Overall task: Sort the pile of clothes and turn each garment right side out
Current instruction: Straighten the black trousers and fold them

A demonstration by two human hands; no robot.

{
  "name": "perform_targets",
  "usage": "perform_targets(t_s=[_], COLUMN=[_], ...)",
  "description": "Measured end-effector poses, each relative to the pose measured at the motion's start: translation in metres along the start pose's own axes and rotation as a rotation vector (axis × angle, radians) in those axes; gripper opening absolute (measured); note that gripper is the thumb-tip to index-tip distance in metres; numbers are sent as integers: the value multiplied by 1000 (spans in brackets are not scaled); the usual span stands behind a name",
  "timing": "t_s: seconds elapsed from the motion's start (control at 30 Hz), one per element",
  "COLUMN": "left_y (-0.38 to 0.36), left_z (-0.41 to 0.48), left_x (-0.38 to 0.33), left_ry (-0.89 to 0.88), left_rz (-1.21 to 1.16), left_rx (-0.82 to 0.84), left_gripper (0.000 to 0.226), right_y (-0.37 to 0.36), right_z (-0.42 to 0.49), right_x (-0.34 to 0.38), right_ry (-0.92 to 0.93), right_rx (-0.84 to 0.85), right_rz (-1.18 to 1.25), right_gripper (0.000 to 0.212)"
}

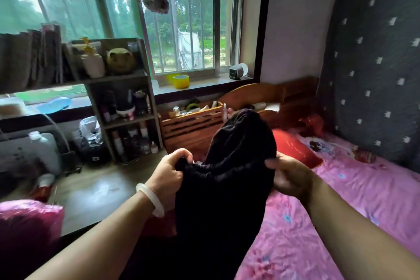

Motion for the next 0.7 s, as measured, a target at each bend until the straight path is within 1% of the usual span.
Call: perform_targets(t_s=[0.07, 0.13, 0.2, 0.23, 0.27, 0.33, 0.4, 0.43, 0.47, 0.5, 0.57, 0.6, 0.63, 0.67, 0.7], left_y=[4, 4, 4, 4, 4, 5, 7, 8, 9, 10, 15, 18, 27, 39, 50], left_z=[-6, -12, -18, -21, -23, -27, -31, -34, -39, -44, -55, -59, -63, -66, -64], left_x=[1, -2, -8, -12, -15, -20, -28, -32, -37, -42, -51, -56, -59, -61, -62], left_ry=[19, 47, 63, 65, 68, 105, 135, 144, 146, 147, 147, 136, 116, 91, 71], left_rz=[-28, -55, -59, -48, -50, -120, -242, -297, -333, -356, -394, -409, -415, -404, -384], left_rx=[-2, 20, 65, 89, 111, 169, 238, 286, 340, 385, 462, 503, 515, 495, 443], left_gripper=[43, 44, 44, 43, 42, 39, 36, 33, 30, 27, 26, 24, 22, 20, 20], right_y=[-7, -12, -15, -19, -25, -41, -52, -56, -61, -67, -86, -92, -98, -101, -97], right_z=[6, 9, 6, 3, 1, -5, -6, -5, -4, -3, 2, 5, 7, 10, 10], right_x=[0, -5, -12, -15, -17, -27, -40, -45, -51, -57, -71, -77, -86, -94, -94], right_ry=[-5, -64, -103, -105, -99, -123, -158, -140, -99, -51, 27, 14, -26, -65, -75], right_rx=[-1, -8, 22, 46, 78, 180, 320, 350, 345, 329, 326, 310, 288, 262, 221], right_rz=[-170, -424, -684, -800, -890, -1100, -1453, -1591, -1663, -1684, -1628, -1541, -1418, -1308, -1272], right_gripper=[86, 94, 114, 119, 121, 117, 110, 109, 110, 114, 117, 112, 98, 70, 38])
Point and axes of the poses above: each hand's wrist, its own z-axis towards the middle knuckle, its own y-axis out of the back of the hand, x = y × z, the point moved 6 cm from there along z, towards the middle knuckle, and after that the axes turned 10 degrees about y, right-handed, at the moved point
